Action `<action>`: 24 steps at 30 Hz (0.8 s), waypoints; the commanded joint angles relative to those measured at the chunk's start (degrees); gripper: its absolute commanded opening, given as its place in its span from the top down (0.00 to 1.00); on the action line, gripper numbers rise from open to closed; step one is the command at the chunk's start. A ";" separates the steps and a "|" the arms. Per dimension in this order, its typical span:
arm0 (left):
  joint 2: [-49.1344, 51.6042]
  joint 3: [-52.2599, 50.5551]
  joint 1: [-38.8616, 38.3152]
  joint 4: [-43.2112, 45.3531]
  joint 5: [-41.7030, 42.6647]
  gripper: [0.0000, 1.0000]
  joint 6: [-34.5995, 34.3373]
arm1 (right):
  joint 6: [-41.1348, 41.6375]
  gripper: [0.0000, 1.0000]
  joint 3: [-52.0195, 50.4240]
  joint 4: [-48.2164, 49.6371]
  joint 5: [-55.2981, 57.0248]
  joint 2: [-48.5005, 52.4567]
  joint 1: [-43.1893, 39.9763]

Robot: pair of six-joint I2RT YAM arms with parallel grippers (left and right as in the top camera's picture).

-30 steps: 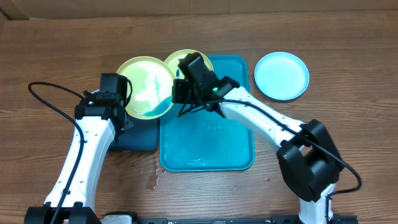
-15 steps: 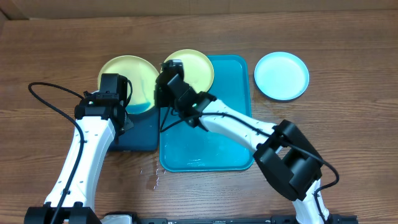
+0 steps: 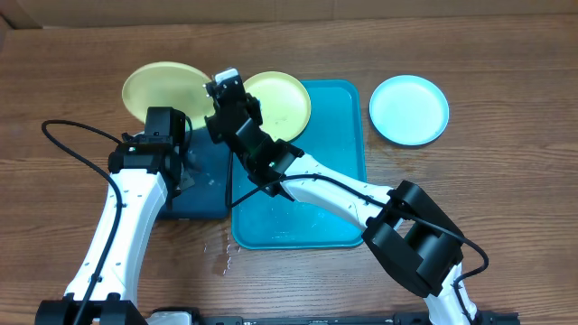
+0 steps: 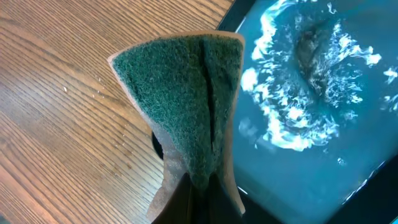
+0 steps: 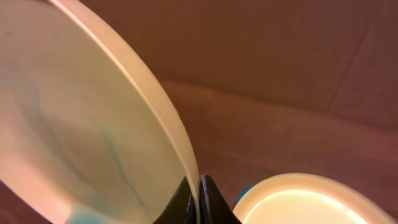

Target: Clean dirty plates on tray and stack at the side

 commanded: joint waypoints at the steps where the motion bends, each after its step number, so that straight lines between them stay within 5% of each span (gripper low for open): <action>1: -1.01 -0.22 0.39 -0.13 0.55 0.96 -1.14 | -7.23 0.96 1.77 2.71 4.17 -3.17 -0.07; 24: -1.01 -0.22 0.39 -0.07 1.11 0.96 -1.16 | -14.75 0.96 1.77 9.29 2.47 -12.90 0.90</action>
